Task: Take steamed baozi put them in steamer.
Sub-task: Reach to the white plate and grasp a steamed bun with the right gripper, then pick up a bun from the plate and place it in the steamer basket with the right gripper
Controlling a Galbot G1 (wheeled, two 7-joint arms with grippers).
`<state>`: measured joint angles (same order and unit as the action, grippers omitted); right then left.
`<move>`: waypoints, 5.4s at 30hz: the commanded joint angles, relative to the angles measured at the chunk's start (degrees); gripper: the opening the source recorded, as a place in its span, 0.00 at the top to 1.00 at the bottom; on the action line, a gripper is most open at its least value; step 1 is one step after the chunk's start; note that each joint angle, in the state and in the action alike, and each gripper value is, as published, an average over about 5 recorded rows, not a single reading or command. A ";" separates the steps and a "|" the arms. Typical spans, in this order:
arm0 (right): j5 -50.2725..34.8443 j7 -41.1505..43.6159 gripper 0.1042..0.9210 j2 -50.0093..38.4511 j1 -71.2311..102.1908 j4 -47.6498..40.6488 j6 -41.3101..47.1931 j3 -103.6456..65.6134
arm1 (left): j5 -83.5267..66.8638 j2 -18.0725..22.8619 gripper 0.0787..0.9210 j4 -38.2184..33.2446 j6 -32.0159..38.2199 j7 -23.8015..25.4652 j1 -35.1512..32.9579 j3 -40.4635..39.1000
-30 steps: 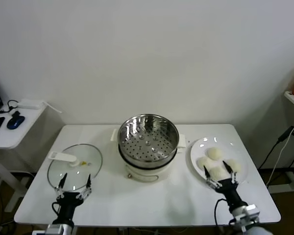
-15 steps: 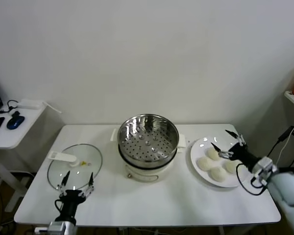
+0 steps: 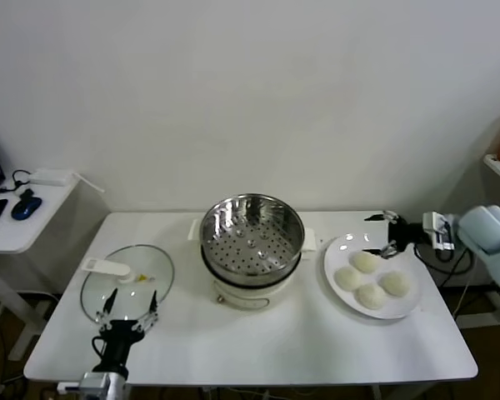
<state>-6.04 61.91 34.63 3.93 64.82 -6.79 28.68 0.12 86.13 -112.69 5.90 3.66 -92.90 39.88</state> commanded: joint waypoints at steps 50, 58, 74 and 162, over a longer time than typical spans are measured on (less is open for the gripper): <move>25.04 2.04 0.12 23.50 -4.94 -33.13 -5.55 7.86 | -0.82 -0.51 0.12 0.21 -1.47 -0.18 0.79 0.58; 25.86 2.07 0.16 24.21 -4.44 -33.90 -5.47 6.25 | -0.81 -0.52 0.12 0.27 -1.33 -0.17 0.62 0.56; 26.04 2.25 0.27 24.16 -4.00 -33.76 -5.31 5.17 | -0.79 -0.44 0.12 0.45 -1.16 -0.17 0.43 0.54; 65.17 -1.57 0.25 46.04 -13.63 -9.30 -32.51 17.87 | -0.26 -0.45 0.12 1.19 -1.21 -1.22 -1.15 2.12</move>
<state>57.49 60.08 80.26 -10.57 56.72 -39.21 47.26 -0.16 85.63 -111.54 4.68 2.43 -94.04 42.04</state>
